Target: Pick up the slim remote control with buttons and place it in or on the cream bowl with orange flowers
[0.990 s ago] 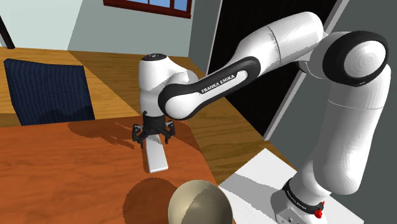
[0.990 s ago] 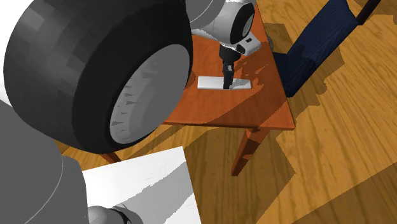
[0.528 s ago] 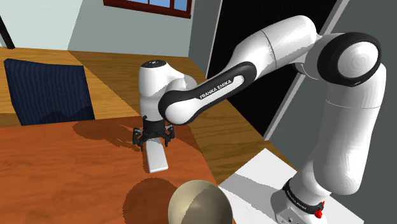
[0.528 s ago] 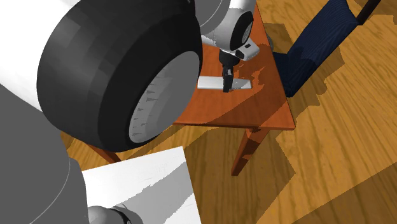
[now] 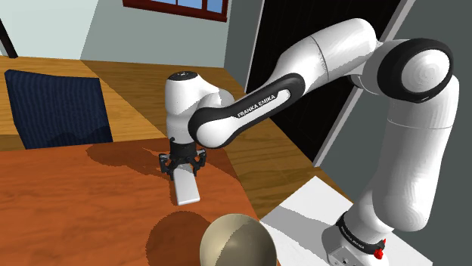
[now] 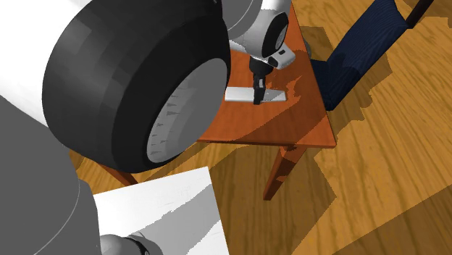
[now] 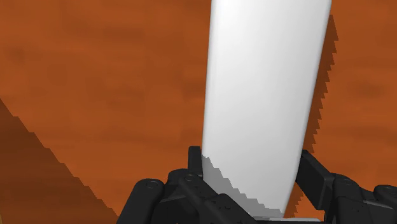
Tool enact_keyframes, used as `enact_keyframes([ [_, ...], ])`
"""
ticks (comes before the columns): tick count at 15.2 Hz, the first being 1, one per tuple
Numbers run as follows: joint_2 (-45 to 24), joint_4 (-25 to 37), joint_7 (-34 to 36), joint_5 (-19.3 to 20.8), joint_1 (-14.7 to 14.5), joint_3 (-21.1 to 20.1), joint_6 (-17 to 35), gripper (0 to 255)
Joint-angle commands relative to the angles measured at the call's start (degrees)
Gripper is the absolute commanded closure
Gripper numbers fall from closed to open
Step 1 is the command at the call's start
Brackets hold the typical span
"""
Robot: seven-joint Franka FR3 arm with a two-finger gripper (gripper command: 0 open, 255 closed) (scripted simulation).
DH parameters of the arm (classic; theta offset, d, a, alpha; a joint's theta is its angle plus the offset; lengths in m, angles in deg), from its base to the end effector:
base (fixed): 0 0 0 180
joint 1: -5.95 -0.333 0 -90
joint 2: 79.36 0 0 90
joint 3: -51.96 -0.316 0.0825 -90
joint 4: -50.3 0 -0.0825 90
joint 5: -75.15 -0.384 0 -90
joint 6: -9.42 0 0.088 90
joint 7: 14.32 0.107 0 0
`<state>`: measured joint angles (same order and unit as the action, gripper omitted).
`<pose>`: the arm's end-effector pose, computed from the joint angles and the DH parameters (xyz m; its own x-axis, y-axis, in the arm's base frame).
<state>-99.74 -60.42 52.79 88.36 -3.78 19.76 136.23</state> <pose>0.4714 0.3908 0.3276 0.9471 -0.3207 -0.0078 -0.3207 -0.9472 0.0078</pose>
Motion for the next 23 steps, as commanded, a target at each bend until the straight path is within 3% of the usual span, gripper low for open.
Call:
enact_keyframes([
  [1, 0.0, 0.0, 0.0, 0.0, 0.0, 0.0, 0.0, 255],
  [5, 0.0, 0.0, 0.0, 0.0, 0.0, 0.0, 0.0, 255],
  [23, 6.6, 6.3, -3.2, -4.9, 1.5, -1.9, -11.7, 255],
])
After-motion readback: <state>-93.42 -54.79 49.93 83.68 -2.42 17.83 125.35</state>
